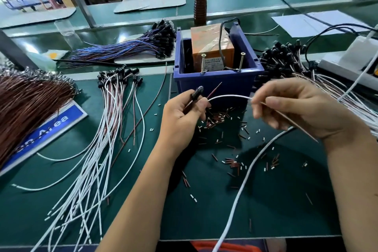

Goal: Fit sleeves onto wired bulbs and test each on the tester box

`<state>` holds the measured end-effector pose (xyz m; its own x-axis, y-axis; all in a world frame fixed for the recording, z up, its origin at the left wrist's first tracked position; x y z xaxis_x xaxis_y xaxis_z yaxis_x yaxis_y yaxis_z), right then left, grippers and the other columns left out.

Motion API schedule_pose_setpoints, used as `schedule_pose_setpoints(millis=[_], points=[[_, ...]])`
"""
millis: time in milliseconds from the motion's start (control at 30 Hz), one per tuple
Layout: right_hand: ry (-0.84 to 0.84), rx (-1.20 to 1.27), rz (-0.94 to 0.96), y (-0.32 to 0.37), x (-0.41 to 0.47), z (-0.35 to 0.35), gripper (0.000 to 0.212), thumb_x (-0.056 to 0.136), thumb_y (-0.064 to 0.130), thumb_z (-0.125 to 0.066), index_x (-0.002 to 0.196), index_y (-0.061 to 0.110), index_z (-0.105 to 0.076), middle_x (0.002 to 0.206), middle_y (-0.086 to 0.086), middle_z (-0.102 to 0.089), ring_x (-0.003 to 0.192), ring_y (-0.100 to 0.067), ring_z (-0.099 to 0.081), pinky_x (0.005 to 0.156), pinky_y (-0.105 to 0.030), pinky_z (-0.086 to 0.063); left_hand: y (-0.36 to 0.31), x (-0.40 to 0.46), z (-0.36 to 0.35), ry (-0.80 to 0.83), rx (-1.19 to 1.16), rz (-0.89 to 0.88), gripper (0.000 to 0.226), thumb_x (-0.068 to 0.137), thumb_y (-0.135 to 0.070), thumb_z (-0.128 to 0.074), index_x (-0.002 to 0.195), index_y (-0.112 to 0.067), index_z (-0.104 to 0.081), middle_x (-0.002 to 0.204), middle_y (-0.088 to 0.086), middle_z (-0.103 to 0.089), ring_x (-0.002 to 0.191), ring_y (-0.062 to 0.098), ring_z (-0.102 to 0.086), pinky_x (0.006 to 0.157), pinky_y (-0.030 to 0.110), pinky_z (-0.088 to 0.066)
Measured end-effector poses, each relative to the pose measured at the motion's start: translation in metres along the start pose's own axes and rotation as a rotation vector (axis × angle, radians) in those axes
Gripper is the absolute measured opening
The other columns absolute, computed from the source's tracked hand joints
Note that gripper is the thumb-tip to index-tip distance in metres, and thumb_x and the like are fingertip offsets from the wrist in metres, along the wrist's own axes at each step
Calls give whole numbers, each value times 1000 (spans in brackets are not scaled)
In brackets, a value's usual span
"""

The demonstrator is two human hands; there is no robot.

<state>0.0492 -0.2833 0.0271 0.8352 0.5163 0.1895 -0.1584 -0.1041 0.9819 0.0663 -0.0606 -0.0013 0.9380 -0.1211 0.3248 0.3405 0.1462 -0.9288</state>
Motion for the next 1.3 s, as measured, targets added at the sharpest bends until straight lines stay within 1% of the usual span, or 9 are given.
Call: schedule_pose_setpoints(millis=[167, 433, 600, 733, 833, 933, 1033, 1167, 1300], points=[[118, 243, 69, 5, -5, -9, 33, 103, 23, -56, 121, 0, -71, 114, -26, -71, 88, -32, -67, 83, -39, -57, 2, 1, -1, 1, -157, 38, 19, 101, -18, -61, 86, -12, -70, 69, 2, -67, 54, 0, -52, 57, 8, -39], [62, 43, 14, -10, 4, -6, 39, 100, -1, -48, 132, 6, -69, 135, -27, -65, 132, -45, -59, 111, -55, -48, -13, -3, 8, -118, -103, -67, 14, 100, -21, -65, 90, -21, -75, 78, 1, -67, 68, 3, -53, 68, 15, -42], [12, 154, 158, 4, 7, -11, 33, 91, 19, -77, 124, 19, -75, 121, -12, -75, 103, -31, -75, 86, -33, -61, -18, -5, 5, -130, -149, -96, 16, 102, -22, -64, 93, -19, -76, 82, -1, -73, 75, 4, -63, 72, 15, -48], [-64, 254, 222, 12, 9, -12, 26, 97, 43, -66, 105, 23, -80, 95, -3, -80, 72, -18, -74, 56, -20, -52, -17, -6, 5, -117, -212, -50, 19, 102, -27, -62, 94, -21, -77, 77, -15, -66, 60, -2, -53, 62, 8, -38], [28, 241, 108, 6, 12, -27, 44, 101, 52, -57, 86, 17, -79, 68, -7, -72, 49, -18, -62, 42, -18, -42, -19, -7, -5, -31, -351, 5, 21, 103, -31, -60, 90, -23, -75, 86, 3, -68, 51, 3, -36, 57, 25, -24], [233, 125, -90, -12, 13, -60, 49, 101, 55, -58, 82, 14, -78, 59, -8, -66, 43, -15, -56, 40, -17, -40, -24, -10, -20, 108, -493, 62, 27, 108, -23, -52, 87, -25, -69, 124, 10, -73, 48, 5, -29, 55, 30, -22], [343, -47, -228, -28, 14, -85, 50, 103, 56, -55, 84, 16, -79, 61, -9, -68, 43, -12, -56, 39, -17, -38, -28, -15, -30, 228, -576, 121, 25, 108, -25, -50, 88, -23, -65, 133, 16, -69, 47, 3, -30, 60, 34, -19], [353, -141, -292, -40, 17, -99, 47, 108, 43, -49, 89, 12, -79, 69, -11, -72, 45, -14, -56, 38, -18, -38, -29, -17, -33, 244, -681, 149, 23, 106, -21, -50, 88, -13, -63, 113, 18, -76, 59, 6, -64, 59, 17, -47], [384, -162, -324, -44, 15, -102, 49, 108, 43, -50, 95, 5, -78, 76, -15, -74, 48, -17, -58, 39, -20, -41, -21, -12, -28, 181, -690, 222, 25, 103, -25, -52, 83, -17, -66, 88, 8, -74, 48, 4, -36, 46, 15, -33]])
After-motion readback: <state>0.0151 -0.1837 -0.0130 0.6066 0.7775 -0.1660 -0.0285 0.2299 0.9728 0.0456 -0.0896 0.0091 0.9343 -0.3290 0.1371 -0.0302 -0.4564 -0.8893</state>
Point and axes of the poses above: each hand's wrist, its own x-axis towards the middle knuckle, its own z-axis out of the back of the hand, y = z × x, the point moved 8 cm from there along x, towards the middle knuckle
